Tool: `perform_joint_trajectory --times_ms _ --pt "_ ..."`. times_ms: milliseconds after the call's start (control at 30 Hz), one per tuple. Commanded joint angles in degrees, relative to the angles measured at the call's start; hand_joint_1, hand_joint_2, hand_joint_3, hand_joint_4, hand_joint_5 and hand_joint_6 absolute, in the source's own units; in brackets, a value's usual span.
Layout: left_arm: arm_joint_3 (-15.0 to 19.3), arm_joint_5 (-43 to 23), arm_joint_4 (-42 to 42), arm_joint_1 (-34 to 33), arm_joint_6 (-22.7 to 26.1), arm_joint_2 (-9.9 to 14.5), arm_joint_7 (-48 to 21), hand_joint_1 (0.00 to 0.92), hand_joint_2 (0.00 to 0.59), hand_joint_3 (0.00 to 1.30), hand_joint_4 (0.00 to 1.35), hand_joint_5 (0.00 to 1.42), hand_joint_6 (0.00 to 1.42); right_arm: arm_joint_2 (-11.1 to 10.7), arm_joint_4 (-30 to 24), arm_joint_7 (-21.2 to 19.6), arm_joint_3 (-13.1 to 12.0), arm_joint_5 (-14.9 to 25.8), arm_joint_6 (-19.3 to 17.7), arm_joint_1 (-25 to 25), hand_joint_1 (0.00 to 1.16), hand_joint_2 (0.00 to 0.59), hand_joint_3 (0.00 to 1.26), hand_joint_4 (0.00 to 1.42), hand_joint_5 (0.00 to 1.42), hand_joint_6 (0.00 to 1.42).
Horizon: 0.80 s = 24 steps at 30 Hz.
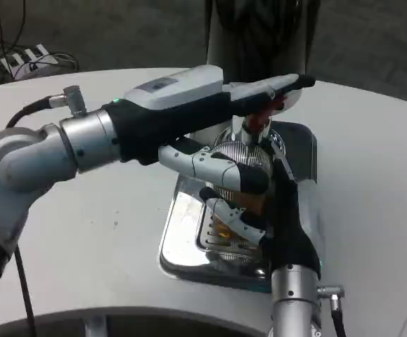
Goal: Grasp the cup under the faucet to collect the drink, then remove the cup.
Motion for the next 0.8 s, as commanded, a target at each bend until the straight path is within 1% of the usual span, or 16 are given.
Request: perform_joint_trajectory --times_ms 33,133,233,300,400,433,533,567,633,800 --pt "-1.21 3.01 0.98 2.66 1.97 0.89 -1.64 0.0 0.07 0.0 0.0 0.12 0.04 4.44 0.0 -2.84 0.05 -0.11 0.11 -1.05 0.85 0.208 0.31 0.33 0.37 0.44" --pt "-1.25 2.99 1.01 2.65 1.95 0.84 -1.69 0.0 0.07 0.0 0.0 0.12 0.04 4.32 -0.13 -3.64 0.36 -0.16 0.06 -0.95 0.9 0.207 0.47 0.54 0.61 0.59" --pt "-1.31 3.01 0.97 2.65 2.02 0.77 -1.71 0.0 0.07 0.0 0.0 0.12 0.04 4.12 -0.51 -4.57 0.64 -0.5 0.1 -0.82 0.91 0.203 0.54 0.64 0.71 0.66" --pt "-1.32 3.05 0.93 2.67 2.05 0.73 -1.65 0.0 0.07 0.0 0.0 0.12 0.04 4.0 -1.05 -4.81 0.86 -0.74 0.39 -0.52 0.92 0.207 0.59 0.69 0.79 0.75" --pt "-1.27 2.9 0.82 2.8 2.08 0.71 -1.67 0.0 0.07 0.0 0.0 0.12 0.04 3.81 -1.81 -5.12 1.35 -1.24 0.99 -0.14 0.95 0.189 0.67 0.78 0.91 0.91" --pt "-1.2 2.76 0.79 2.9 2.11 0.71 -1.68 0.0 0.07 0.0 0.0 0.12 0.04 3.73 -1.97 -5.12 1.48 -1.36 1.19 -0.13 0.97 0.174 0.7 0.81 0.95 0.97" --pt "-0.84 1.84 0.62 3.37 2.62 0.59 -1.89 0.0 0.07 0.0 0.0 0.12 0.04 3.49 -2.72 -4.78 1.6 -1.55 1.48 -0.01 0.97 0.161 0.75 0.86 1.02 1.08" --pt "-0.64 1.27 0.56 3.58 3.02 0.49 -2.1 0.0 0.07 0.0 0.0 0.12 0.04 3.41 -2.98 -4.73 1.68 -1.61 1.61 0.06 0.97 0.148 0.77 0.89 1.05 1.12" --pt "-0.34 0.3 0.46 3.91 3.75 0.31 -2.43 0.0 0.07 0.0 0.0 0.12 0.04 3.17 -3.65 -4.61 2.01 -1.89 1.97 0.25 0.97 0.147 0.79 0.91 1.08 1.17" --pt "1.42 -5.45 0.92 5.02 7.24 -1.24 -5.04 0.0 0.078 0.0 0.0 0.09 0.04 2.89 -4.97 -3.71 2.25 -1.71 2.96 1.0 0.95 0.146 0.83 0.93 1.12 1.24"
